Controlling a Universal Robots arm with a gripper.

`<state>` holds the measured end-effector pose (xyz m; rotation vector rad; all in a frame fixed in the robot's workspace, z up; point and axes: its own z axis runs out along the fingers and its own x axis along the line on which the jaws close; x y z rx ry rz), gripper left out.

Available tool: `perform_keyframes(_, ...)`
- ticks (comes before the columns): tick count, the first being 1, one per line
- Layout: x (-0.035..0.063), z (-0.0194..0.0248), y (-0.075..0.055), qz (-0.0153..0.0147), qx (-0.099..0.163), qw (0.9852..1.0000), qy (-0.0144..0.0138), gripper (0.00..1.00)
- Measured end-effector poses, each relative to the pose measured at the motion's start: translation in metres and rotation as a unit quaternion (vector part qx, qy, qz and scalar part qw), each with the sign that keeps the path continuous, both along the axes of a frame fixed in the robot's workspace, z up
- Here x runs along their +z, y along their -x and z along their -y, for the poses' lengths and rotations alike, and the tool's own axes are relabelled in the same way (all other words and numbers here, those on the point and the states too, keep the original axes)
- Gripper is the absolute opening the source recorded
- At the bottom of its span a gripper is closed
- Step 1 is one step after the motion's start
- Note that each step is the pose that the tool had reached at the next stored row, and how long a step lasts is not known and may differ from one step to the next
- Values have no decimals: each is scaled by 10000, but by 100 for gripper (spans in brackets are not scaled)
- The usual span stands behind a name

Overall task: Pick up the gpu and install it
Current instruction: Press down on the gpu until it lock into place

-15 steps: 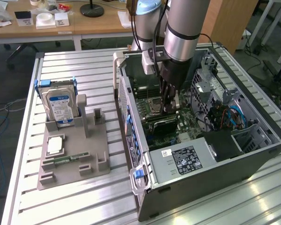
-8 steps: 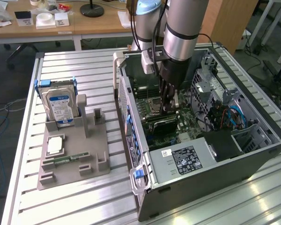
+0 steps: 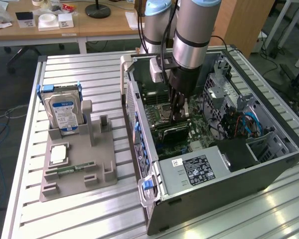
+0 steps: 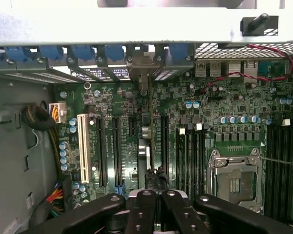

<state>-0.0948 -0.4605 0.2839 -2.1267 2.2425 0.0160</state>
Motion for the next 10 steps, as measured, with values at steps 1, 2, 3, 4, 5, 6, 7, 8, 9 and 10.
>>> perform_keyframes(1,0,0,0,0,0,10000,0,11)
perform_keyframes(2,-3,0,0,0,0,10000,-1,11)
perform_keyframes(3,-16,0,0,1,0,10000,-2,11)
perform_keyframes(4,-31,0,0,1,0,10000,-2,11)
perform_keyframes(5,-65,0,0,0,0,10000,-2,11)
perform_keyframes(6,-80,0,0,1,0,10000,-2,11)
perform_keyframes(7,-94,0,0,0,0,10000,-2,11)
perform_keyframes(8,-105,0,0,0,0,10000,-2,11)
perform_keyframes(9,-106,0,1,0,0,10000,-8,11)
perform_keyframes(10,-107,0,1,0,0,10000,-8,11)
